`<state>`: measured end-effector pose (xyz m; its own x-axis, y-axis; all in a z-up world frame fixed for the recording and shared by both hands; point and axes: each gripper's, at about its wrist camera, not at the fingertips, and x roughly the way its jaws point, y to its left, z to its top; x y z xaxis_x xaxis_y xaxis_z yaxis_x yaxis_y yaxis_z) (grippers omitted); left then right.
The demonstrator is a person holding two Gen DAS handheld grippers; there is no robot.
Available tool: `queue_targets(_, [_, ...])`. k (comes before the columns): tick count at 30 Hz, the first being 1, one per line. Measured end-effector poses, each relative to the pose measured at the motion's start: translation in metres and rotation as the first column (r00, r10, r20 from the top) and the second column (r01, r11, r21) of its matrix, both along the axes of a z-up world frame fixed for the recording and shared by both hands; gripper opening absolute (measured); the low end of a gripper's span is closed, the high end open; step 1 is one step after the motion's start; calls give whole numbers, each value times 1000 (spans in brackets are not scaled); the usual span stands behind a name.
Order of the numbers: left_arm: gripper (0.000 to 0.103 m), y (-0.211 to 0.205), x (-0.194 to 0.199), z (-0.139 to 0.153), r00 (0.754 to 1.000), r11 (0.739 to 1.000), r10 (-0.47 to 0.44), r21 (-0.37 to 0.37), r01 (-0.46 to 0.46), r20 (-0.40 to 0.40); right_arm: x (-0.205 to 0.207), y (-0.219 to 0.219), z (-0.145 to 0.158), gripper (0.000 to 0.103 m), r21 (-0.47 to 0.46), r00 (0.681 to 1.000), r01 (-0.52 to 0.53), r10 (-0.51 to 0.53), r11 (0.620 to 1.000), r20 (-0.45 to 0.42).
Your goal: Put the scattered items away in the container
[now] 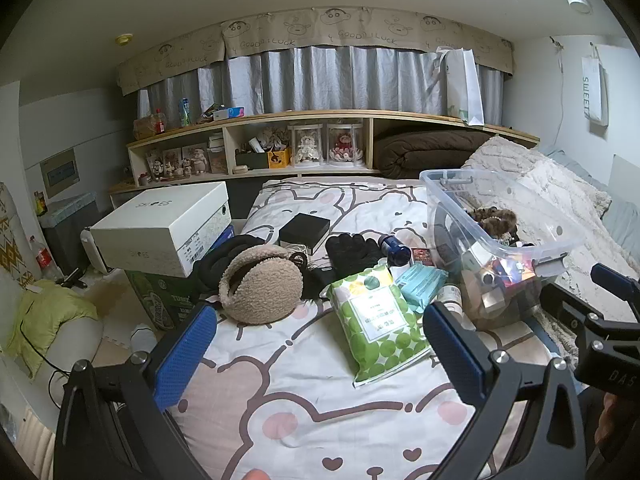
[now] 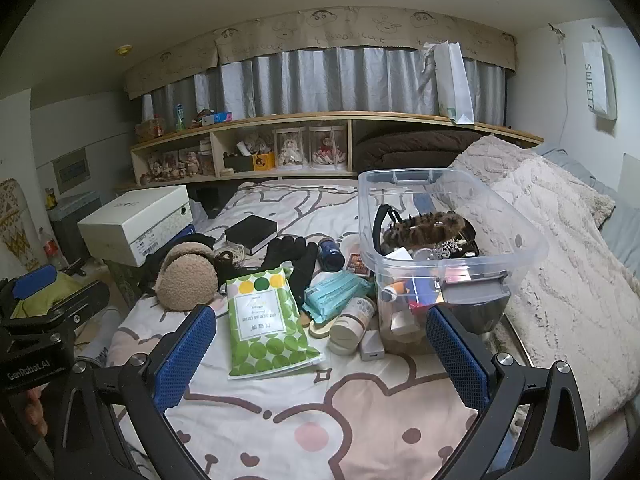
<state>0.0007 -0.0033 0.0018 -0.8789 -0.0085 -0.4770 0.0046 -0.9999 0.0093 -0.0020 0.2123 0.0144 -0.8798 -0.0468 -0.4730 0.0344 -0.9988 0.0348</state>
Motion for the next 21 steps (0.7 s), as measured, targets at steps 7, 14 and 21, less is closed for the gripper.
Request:
queue_targets(7, [103,-8,1,1,1000,1000,3,-6,-3,-5,-1,2,-1,103,-1,1000,1,-1,1000,2])
queue_targets(14, [103,-9,2,2,1000,1000,4,-11,-4,-8,0,1,0,103,-1,1000,4,-4,1000,2])
queue_targets(21, [103,-12,-1,6,1000,1000,18,-23,-18,-11,-1,1,1,103,2,1000,9,-9,1000,6])
